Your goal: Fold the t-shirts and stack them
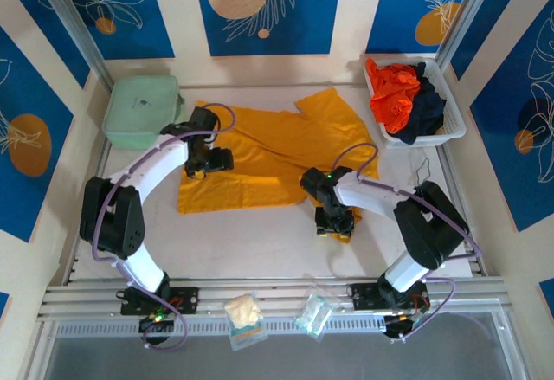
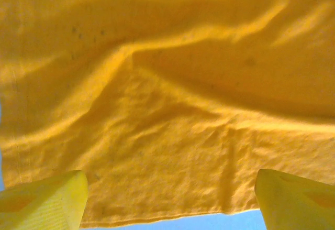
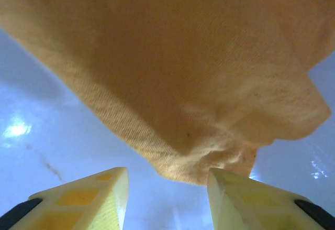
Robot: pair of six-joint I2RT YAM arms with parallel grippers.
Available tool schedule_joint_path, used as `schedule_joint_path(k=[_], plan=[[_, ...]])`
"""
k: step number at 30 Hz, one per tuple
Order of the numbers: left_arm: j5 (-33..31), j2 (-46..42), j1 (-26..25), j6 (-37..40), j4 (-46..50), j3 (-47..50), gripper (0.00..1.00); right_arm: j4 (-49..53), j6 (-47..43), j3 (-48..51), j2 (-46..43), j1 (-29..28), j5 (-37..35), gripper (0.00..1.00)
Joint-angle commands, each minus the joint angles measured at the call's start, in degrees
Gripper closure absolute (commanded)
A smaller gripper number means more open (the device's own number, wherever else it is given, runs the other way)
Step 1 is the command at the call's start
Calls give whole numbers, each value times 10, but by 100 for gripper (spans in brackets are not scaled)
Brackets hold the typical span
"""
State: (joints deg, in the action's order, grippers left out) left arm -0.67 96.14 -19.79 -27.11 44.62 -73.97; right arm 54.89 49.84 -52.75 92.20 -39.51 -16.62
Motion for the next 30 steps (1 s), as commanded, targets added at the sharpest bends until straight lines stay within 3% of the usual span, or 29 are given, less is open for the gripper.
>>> schedule_joint_path(k=[1, 5, 8, 12, 19, 25, 30], plan=[[12, -24, -3, -11, 6, 21, 17, 3, 30, -21, 30, -9, -31, 58], [12, -26, -2, -12, 0, 36, 17, 6, 31, -33, 70, -11, -46, 71], [15, -26, -3, -13, -2, 43, 17, 8, 27, -36, 78, -13, -46, 99], [17, -36, -3, -11, 4, 52, 17, 29, -3, -55, 36, -26, -19, 100], [7, -57, -2, 7, 46, 56, 17, 47, -130, -86, -84, 4, 155, 100], [3, -56, -3, 13, 58, 59, 16, 4, -191, -45, -118, 153, 276, 100], [9, -38, -2, 16, 57, 55, 17, -26, -224, -50, -50, 248, 260, 100]])
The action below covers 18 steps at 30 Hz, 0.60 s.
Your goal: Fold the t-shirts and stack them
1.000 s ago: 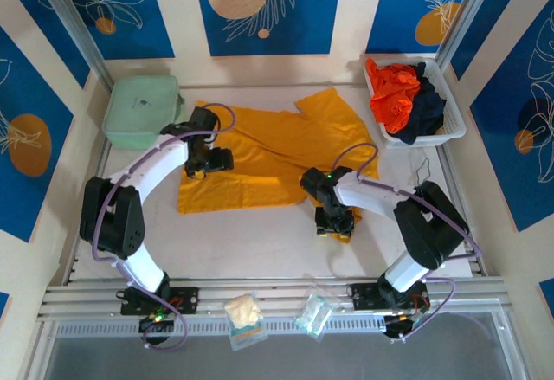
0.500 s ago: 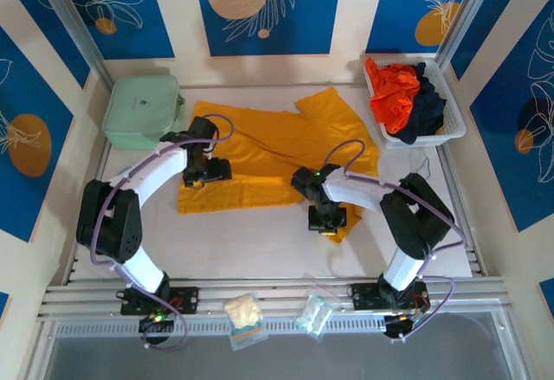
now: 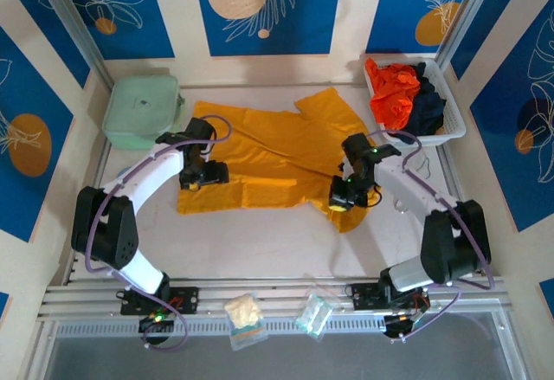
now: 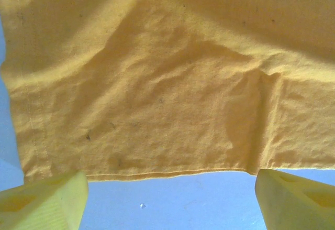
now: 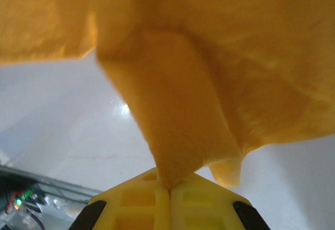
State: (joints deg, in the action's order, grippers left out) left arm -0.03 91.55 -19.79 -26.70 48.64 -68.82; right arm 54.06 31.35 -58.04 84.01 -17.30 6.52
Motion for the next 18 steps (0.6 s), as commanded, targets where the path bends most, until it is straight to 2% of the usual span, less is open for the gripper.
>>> schedule_joint_path(k=[1, 8, 13, 18], plan=[[4, 13, -3, 12, 16, 2, 17, -21, -42, -5, 54, 36, 10, 100], [4, 36, -3, 18, 14, 1, 17, 0, -60, -113, 203, 46, -121, 98], [5, 38, -3, 17, 9, 5, 17, 36, -59, -167, 213, 29, -184, 70], [5, 42, -3, 17, 9, 4, 17, 80, -59, -187, 161, -28, -244, 64]])
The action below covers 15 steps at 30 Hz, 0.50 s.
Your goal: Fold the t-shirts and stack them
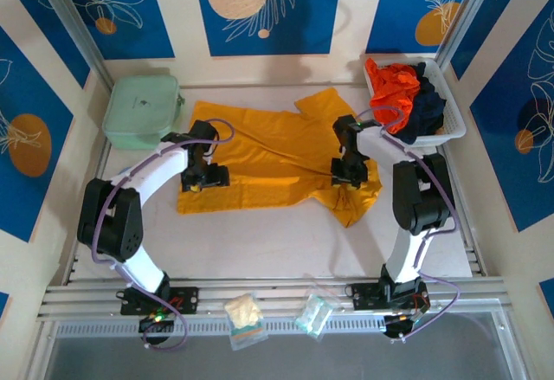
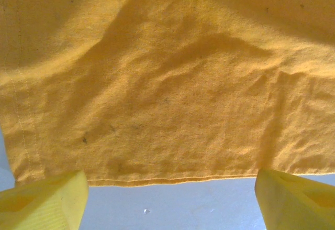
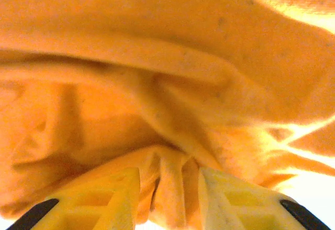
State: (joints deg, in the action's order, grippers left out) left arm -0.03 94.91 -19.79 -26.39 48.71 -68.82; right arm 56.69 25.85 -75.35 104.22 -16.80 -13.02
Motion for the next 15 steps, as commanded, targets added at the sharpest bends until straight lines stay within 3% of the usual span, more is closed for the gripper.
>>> schedule_joint_path(k=[1, 7, 15], plan=[[5, 9, -3, 15, 8, 4, 17, 60, -4, -12, -54, -51, -57, 64], [9, 12, -3, 13, 3, 7, 17, 59, 9, 43, -77, -123, -60, 64], [14, 9, -3, 12, 2, 8, 17, 2, 6, 84, -39, -132, -39, 63]])
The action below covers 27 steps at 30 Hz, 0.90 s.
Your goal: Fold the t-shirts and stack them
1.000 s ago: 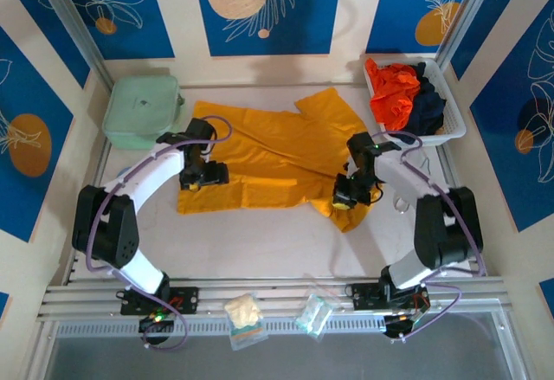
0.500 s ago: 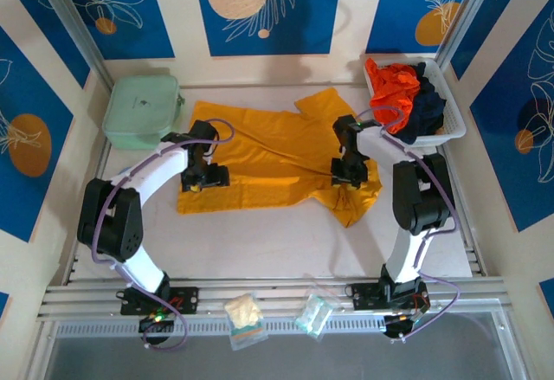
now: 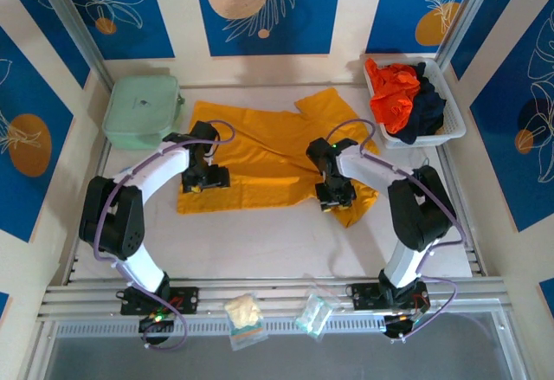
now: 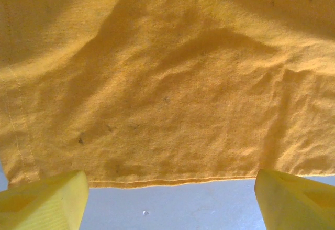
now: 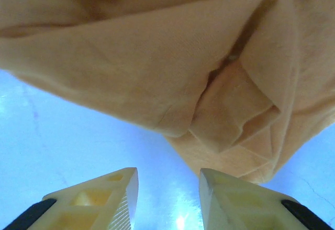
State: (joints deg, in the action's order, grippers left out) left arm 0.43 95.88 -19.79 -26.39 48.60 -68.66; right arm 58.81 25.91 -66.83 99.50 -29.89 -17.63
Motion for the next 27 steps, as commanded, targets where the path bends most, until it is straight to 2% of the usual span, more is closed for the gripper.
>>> schedule_joint_path(k=[1, 16, 19, 22, 27], plan=[[8, -1, -2, 12, 5, 8, 17, -23, 5, -4, 13, -3, 7, 63], [2, -1, -3, 12, 6, 14, 17, -40, -5, -42, 66, -7, -6, 64], [-1, -1, -3, 12, 6, 14, 17, -40, -5, -49, 66, -9, -4, 69], [-1, -1, -3, 12, 6, 14, 17, -35, -4, -52, 65, -11, -2, 81], [2, -1, -3, 11, 4, 16, 17, -22, 1, -50, 54, -21, -2, 92]])
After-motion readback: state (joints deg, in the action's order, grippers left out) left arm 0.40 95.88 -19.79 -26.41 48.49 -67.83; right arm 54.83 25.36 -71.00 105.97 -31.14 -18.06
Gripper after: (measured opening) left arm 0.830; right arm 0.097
